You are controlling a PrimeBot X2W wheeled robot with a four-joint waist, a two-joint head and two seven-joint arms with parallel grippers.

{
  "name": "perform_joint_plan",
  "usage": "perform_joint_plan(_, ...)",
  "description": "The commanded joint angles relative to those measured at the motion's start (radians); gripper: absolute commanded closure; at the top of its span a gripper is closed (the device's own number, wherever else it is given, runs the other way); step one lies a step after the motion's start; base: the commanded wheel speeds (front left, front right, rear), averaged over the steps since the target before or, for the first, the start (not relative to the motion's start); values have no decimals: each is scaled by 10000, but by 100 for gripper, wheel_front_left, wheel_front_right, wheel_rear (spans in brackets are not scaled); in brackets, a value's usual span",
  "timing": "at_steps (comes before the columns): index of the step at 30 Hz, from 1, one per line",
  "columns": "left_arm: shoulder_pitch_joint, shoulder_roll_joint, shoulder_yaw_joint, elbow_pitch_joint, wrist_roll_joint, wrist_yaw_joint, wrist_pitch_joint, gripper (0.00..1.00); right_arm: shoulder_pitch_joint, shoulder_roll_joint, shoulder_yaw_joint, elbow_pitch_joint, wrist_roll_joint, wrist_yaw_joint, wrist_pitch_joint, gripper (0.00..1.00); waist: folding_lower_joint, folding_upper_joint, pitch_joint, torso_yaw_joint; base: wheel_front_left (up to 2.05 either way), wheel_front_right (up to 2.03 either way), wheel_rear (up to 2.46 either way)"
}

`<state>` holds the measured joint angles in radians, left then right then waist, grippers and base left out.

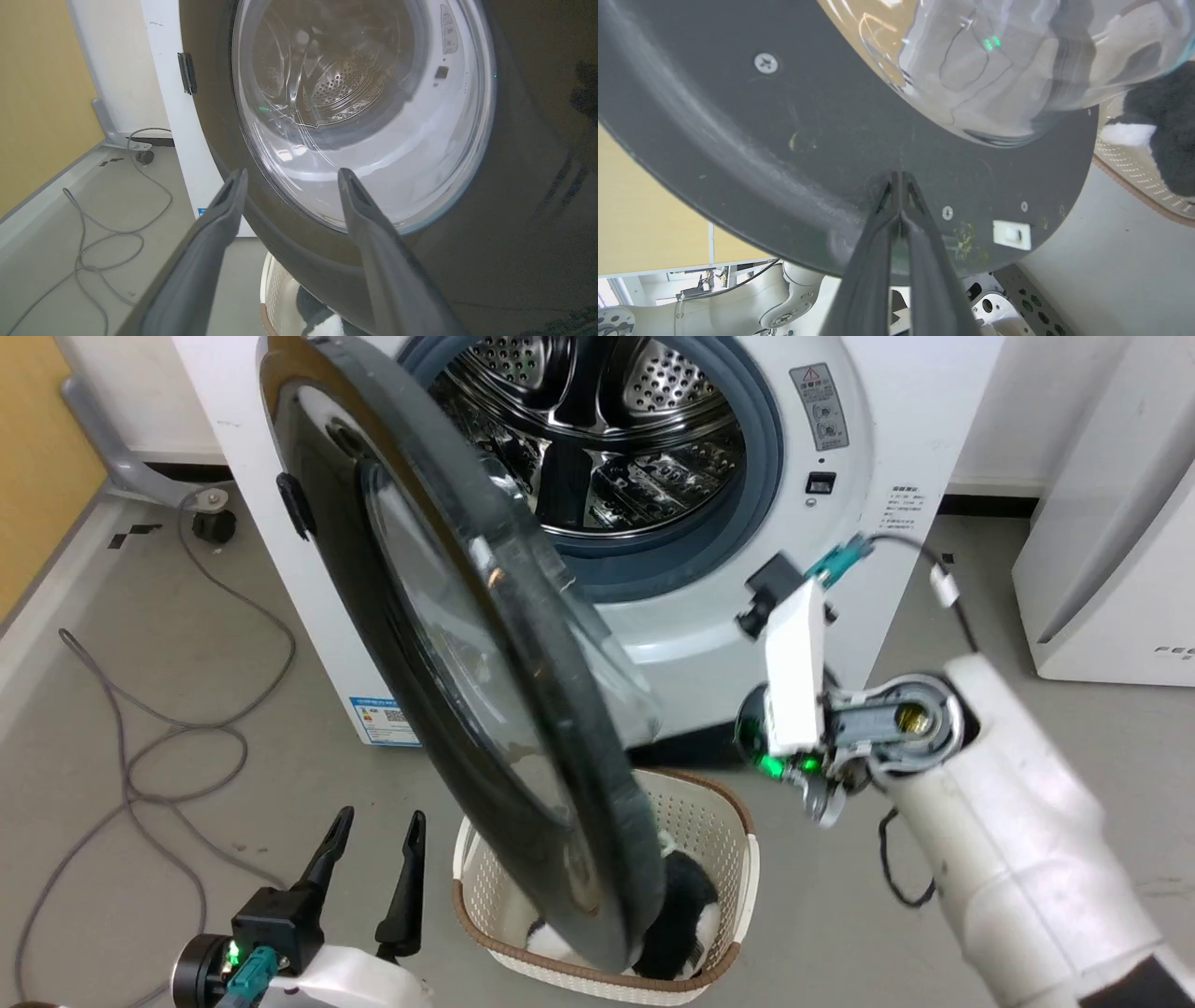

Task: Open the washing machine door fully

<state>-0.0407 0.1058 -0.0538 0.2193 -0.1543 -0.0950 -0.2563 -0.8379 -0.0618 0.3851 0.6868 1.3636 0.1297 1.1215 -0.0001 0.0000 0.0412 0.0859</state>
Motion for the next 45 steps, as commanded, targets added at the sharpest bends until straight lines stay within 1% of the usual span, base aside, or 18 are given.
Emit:
perform_joint_plan(1, 109, -23, -34, 20, -66, 54, -55, 0, 447, 94, 154, -308, 134, 10, 89, 100, 1, 0, -7, -11, 0, 0, 0)
perform_joint_plan(7, 96, -11, -87, 76, -127, 81, -55, 0, 1102, 111, 464, -1085, 370, 10, -84, 100, 1, 0, 21, -84, 0, 0, 0)
perform_joint_plan(9, 79, -13, -104, 88, -149, 94, -55, 0, 1282, 112, 433, -1328, 446, 10, -451, 100, 1, 0, 37, -103, 0, 0, 0)
perform_joint_plan(11, 45, -17, -121, 92, -169, 107, -55, 0, 1507, 113, 307, -1607, 348, 10, -1042, 100, 1, 0, 62, -106, 0, 0, 0)
perform_joint_plan(13, -3, -20, -130, 109, -192, 125, -55, 0, 1916, 114, 87, -1814, 386, 10, -1704, 60, 1, 0, 67, -112, 0, 0, 0)
perform_joint_plan(14, -22, -22, -132, 119, -203, 135, -55, 0, 2145, 114, -39, -1951, 424, 10, -2021, 7, 1, 0, 75, -116, 0, 0, 0)
perform_joint_plan(15, -44, -23, -131, 129, -216, 145, -55, 0, 2390, 114, -209, -2090, 507, 10, -2398, 0, 1, 0, 81, -123, 0, 0, 0)
perform_joint_plan(20, -43, 13, -52, 170, -282, 223, -55, 0, 3709, 115, -899, -2647, 532, 10, -4409, 0, 1, 0, 52, -301, 0, 0, 0)
perform_joint_plan(23, -14, 26, -39, 239, -316, 240, -55, 0, 4567, 62, -1161, -2999, 55, 10, -5727, 0, 1, 0, -8, -372, 0, 0, 0)
perform_joint_plan(26, 31, 52, -12, 315, -330, 287, -55, 0, 5500, 12, -1428, -3248, -686, 10, -7242, 0, 1, 0, -73, -447, 0, 0, 0)
perform_joint_plan(29, 80, 61, 9, 390, -351, 329, -55, 0, 6345, -7, -1900, -3104, -1768, 10, -9051, 0, 1, 0, -157, -503, 0, 0, 0)
perform_joint_plan(33, 126, 79, 26, 475, -371, 378, -55, 0, 7176, 26, -2591, -2663, -3395, 10, -11095, 0, 1, 0, -227, -548, 0, 0, 0)
perform_joint_plan(36, 150, 103, 47, 494, -391, 411, -55, 0, 7514, 60, -3206, -2409, -4815, 10, -12431, 0, 1, 0, -247, -585, 0, 0, 0)
perform_joint_plan(37, 156, 114, 56, 501, -398, 423, -55, 0, 7595, 67, -3387, -2365, -5471, 10, -12844, 0, 1, 0, -253, -599, 0, 0, 0)
perform_joint_plan(40, 164, 141, 66, 510, -412, 450, -55, 0, 7750, 93, -4084, -2518, -7265, 10, -13485, 0, 1, 0, -258, -617, 0, 0, 0)
perform_joint_plan(42, 160, 162, 72, 517, -421, 469, -55, 0, 7848, 105, -4582, -2950, -8495, 10, -13663, 0, 1, 0, -259, -621, 0, 0, 0)
perform_joint_plan(43, 160, 162, 72, 517, -421, 469, -55, 0, 7848, 105, -4582, -2950, -8495, 10, -13663, 0, 1, 0, -259, -621, 0, 0, 0)
perform_joint_plan(45, 150, 179, 71, 526, -429, 484, -55, 0, 7976, 110, -4903, -3511, -9362, 10, -13744, 0, 1, 0, -269, -609, 0, 0, 0)
